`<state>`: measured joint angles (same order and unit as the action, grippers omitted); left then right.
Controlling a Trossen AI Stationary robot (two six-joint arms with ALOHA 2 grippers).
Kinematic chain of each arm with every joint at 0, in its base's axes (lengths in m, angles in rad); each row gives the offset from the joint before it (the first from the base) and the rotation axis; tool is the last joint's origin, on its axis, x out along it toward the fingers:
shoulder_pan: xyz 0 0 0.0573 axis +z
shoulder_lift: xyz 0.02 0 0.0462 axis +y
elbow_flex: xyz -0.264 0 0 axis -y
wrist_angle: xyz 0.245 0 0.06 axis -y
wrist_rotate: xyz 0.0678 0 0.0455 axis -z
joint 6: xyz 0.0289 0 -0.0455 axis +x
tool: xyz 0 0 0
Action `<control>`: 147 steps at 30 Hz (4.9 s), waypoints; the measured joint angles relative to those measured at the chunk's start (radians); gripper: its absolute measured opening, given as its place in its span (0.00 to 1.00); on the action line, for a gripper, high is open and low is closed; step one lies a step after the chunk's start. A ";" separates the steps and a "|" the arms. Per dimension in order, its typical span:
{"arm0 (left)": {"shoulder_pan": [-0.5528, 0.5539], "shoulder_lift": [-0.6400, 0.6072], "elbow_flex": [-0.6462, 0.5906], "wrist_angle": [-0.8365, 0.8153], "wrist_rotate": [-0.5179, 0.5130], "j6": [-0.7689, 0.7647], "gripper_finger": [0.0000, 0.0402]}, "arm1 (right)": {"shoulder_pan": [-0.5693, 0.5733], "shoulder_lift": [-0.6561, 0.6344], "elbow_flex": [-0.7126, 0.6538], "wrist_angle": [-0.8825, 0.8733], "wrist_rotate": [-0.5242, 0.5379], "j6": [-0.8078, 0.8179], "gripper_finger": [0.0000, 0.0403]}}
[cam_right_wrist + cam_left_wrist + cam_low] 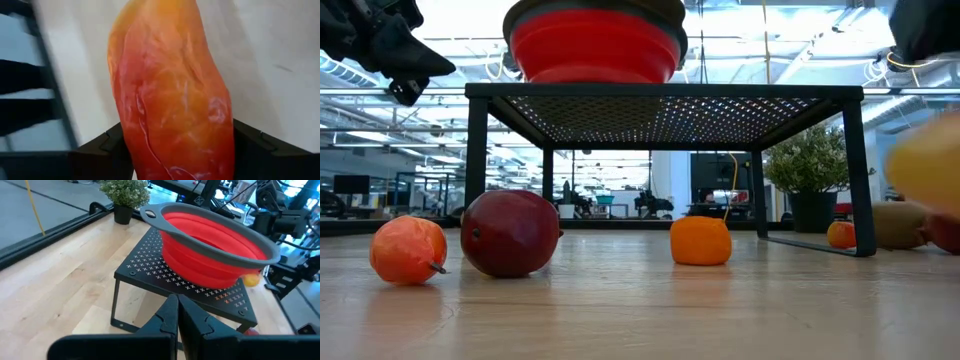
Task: Pick & Place Fruit
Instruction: Put the mango into the red colander on the shelf
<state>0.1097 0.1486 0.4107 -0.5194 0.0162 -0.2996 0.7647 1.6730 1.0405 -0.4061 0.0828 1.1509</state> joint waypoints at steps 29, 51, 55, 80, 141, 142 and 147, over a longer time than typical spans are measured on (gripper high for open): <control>0.000 0.000 0.000 0.000 0.134 -0.129 0.02 | -0.013 0.000 0.128 0.726 0.683 -0.142 0.56; 0.000 0.127 0.001 0.623 0.079 -0.156 0.32 | -0.188 -0.197 0.128 0.821 0.863 -0.924 0.56; 0.000 0.211 0.001 0.733 0.086 -0.158 0.40 | -0.216 -0.221 0.128 0.819 0.948 -1.079 0.58; -0.141 0.704 0.317 0.907 0.128 0.157 0.49 | -0.319 -0.226 0.128 0.813 1.370 -1.619 0.58; -0.126 1.307 0.936 0.575 -0.069 0.419 0.87 | -0.349 -0.176 0.127 0.876 1.352 -1.849 0.57; -0.123 1.307 0.936 0.573 -0.068 0.416 0.87 | -0.349 -0.174 0.127 0.891 1.350 -1.859 0.57; -0.110 1.307 0.936 0.574 -0.006 0.395 0.87 | -0.351 -0.171 0.127 0.944 1.272 -1.902 0.56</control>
<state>-0.0003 1.4555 1.3468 0.0544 0.0106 0.0952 0.4133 1.5024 1.1679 0.5381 1.3552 -0.7514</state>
